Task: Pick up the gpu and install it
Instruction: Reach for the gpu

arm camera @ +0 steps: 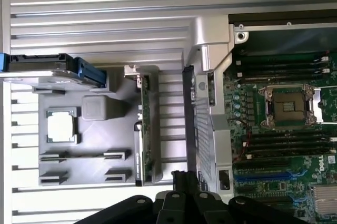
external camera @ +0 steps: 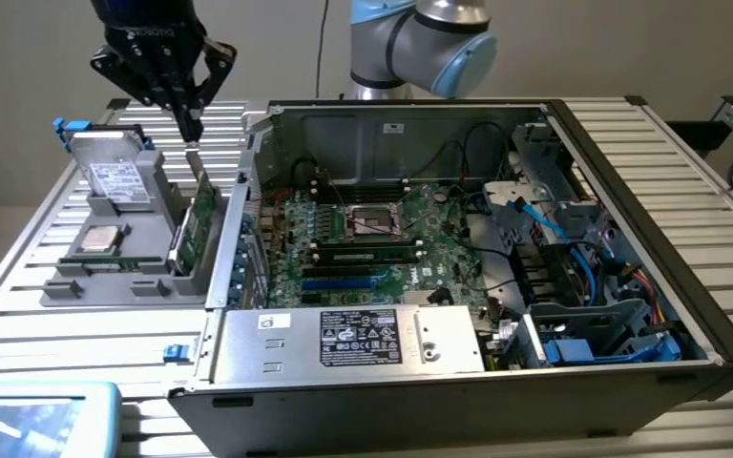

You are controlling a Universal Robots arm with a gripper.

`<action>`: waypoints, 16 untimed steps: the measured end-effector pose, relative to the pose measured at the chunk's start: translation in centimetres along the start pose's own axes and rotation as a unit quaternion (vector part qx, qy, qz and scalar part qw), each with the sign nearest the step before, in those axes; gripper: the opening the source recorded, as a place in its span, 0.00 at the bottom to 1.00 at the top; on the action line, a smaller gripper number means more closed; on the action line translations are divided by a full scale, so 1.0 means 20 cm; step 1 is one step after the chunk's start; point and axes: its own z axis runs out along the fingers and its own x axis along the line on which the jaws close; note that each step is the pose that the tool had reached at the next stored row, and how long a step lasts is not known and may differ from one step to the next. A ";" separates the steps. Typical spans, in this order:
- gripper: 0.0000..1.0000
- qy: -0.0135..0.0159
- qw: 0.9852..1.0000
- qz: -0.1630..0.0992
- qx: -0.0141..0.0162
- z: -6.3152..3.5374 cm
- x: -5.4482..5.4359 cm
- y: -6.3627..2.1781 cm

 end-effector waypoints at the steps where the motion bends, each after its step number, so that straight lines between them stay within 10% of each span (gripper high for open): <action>1: 0.12 0.000 1.000 0.000 0.000 0.001 0.01 0.006; 16: 0.12 0.000 1.000 0.000 0.000 0.023 0.20 0.048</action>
